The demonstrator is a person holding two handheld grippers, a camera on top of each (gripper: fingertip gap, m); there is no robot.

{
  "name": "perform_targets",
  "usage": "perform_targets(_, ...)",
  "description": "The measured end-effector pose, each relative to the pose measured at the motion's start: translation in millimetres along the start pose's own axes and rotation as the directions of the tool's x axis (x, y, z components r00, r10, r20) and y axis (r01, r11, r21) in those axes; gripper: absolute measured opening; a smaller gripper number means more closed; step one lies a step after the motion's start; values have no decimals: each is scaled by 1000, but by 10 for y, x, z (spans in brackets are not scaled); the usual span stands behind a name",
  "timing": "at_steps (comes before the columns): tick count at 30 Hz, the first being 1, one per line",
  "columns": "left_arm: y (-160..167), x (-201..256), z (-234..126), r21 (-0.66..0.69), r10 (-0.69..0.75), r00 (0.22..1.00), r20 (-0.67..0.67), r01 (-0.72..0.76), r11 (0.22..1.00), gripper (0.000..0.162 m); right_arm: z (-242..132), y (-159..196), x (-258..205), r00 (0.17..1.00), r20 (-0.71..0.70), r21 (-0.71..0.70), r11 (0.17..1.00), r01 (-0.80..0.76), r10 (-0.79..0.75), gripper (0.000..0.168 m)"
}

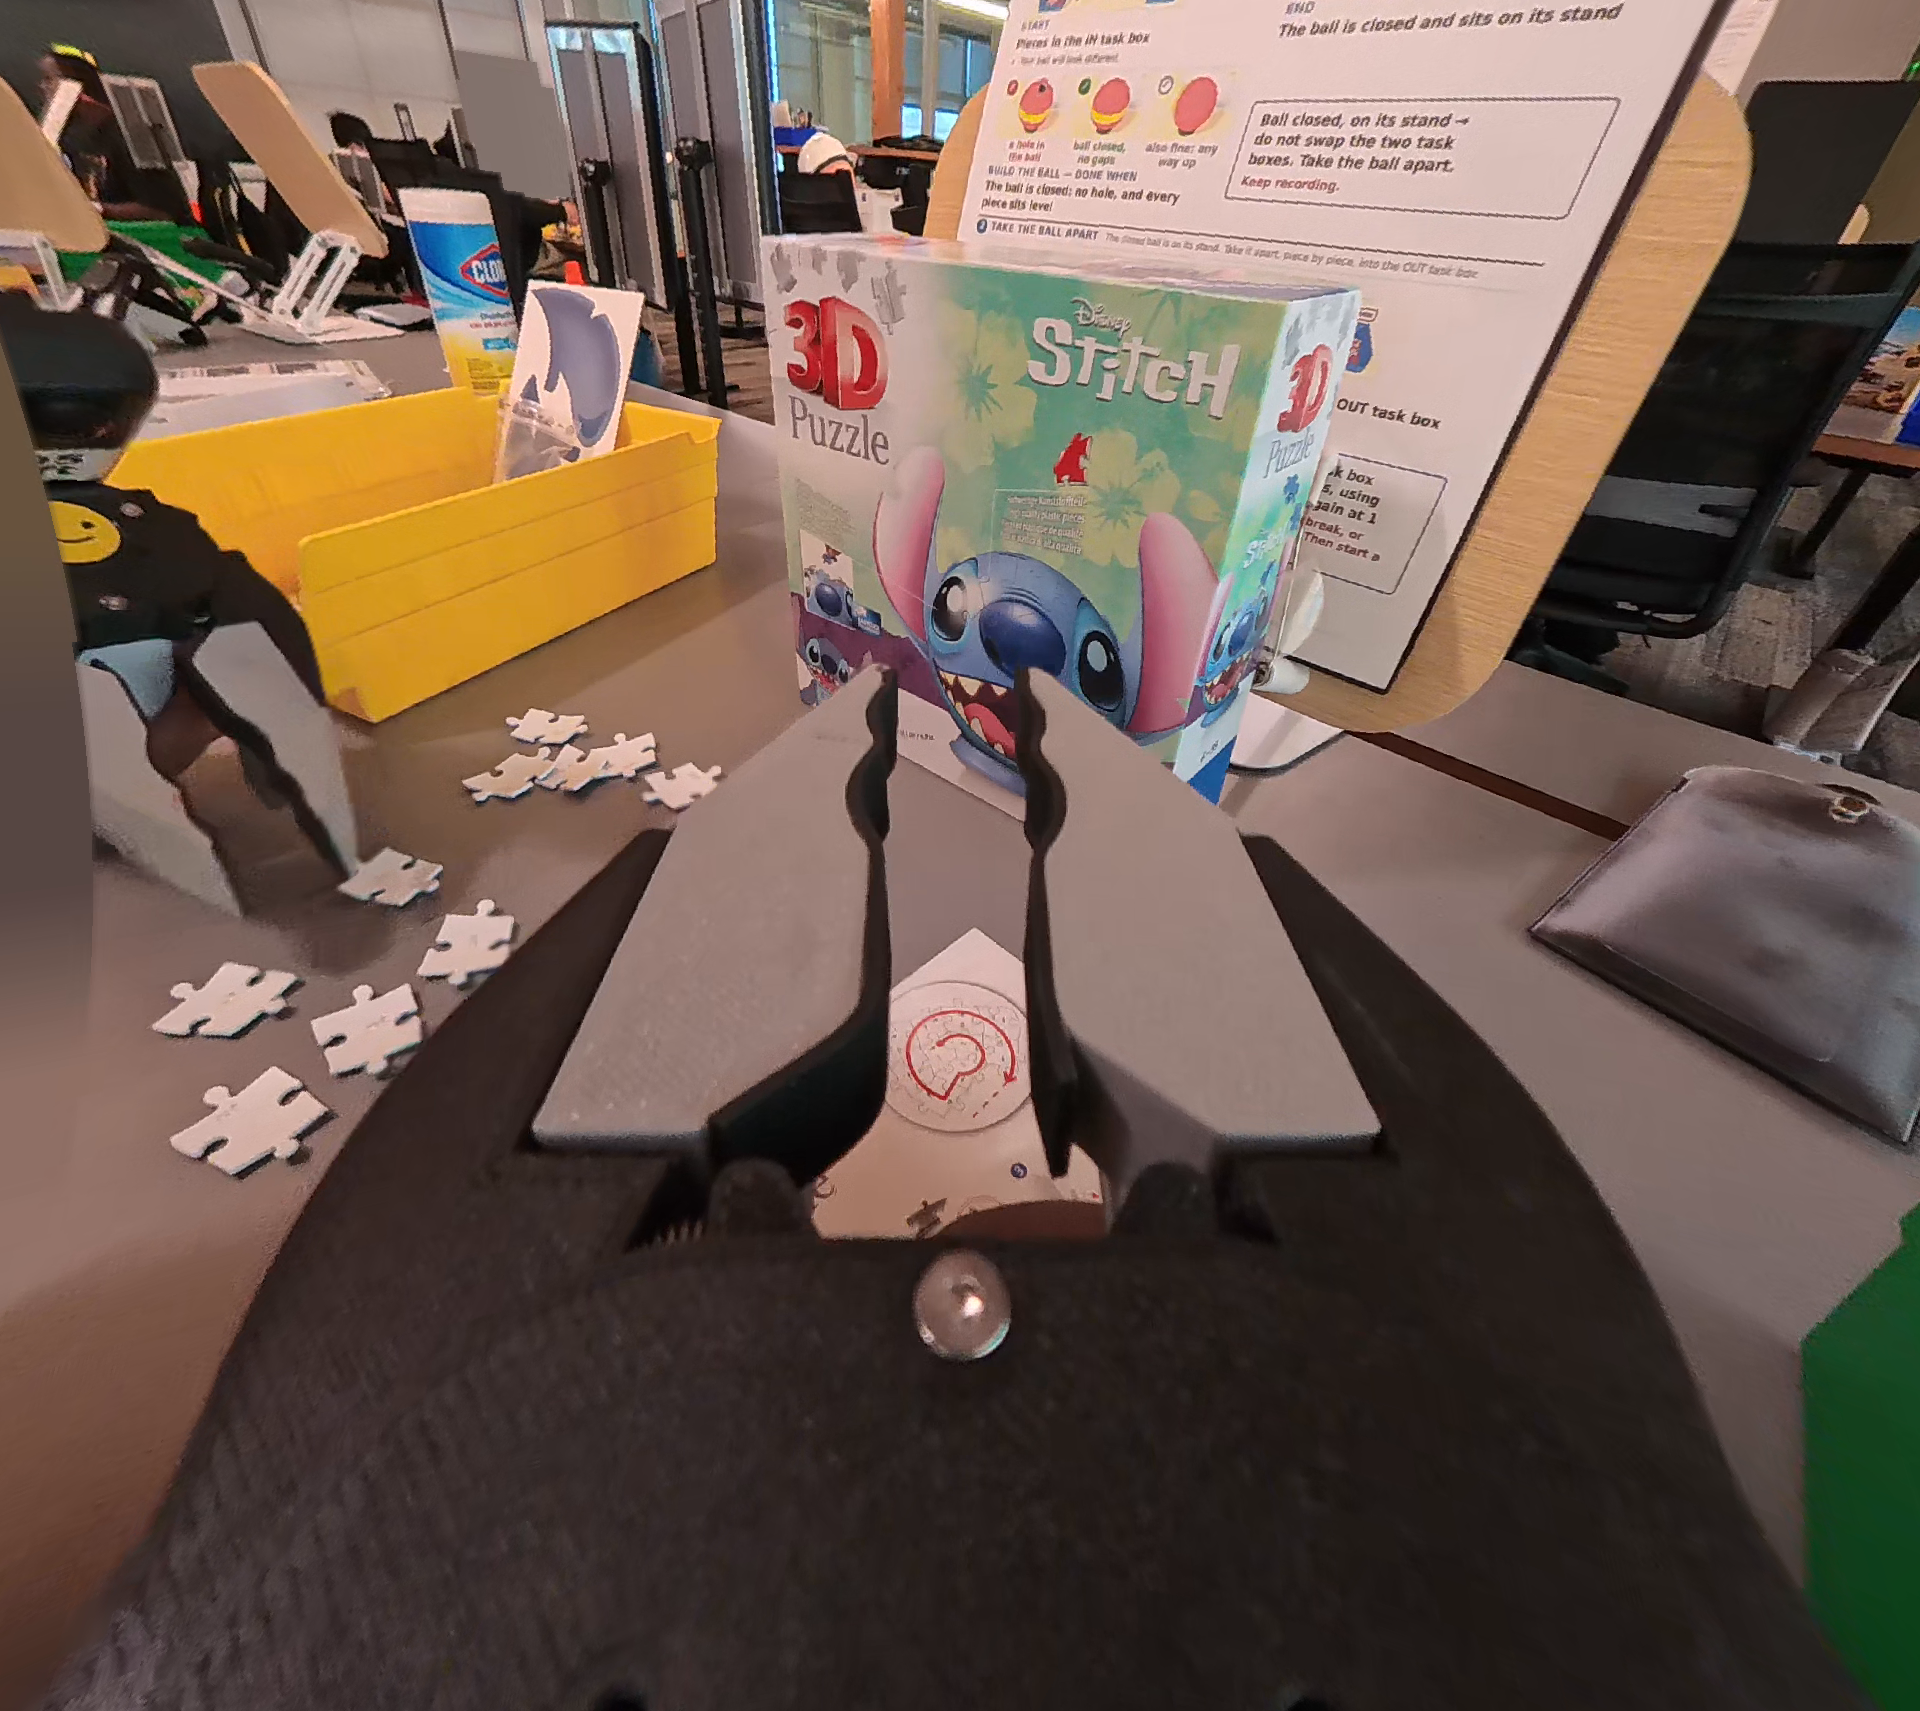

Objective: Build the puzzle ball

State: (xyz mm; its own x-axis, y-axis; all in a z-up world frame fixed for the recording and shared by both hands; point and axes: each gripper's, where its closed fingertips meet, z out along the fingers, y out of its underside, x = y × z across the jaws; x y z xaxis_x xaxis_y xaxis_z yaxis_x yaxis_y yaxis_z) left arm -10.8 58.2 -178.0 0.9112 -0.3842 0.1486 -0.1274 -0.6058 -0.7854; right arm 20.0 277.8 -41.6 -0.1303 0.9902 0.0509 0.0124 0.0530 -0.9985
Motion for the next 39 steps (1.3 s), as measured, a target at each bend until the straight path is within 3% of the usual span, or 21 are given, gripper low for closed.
perform_targets(9, 276, 244, 142, -170, 109, 991, -76, -120, 978, 33, 14, 30, 11, 1000, -3, -9, 1000, -4, 4, 19)
perform_targets(39, 268, 89, 46, -154, 93, 995, -21, -95, 984, 33, 35, 63, -90, 999, 47, -28, 1000, 2, 0, 19)
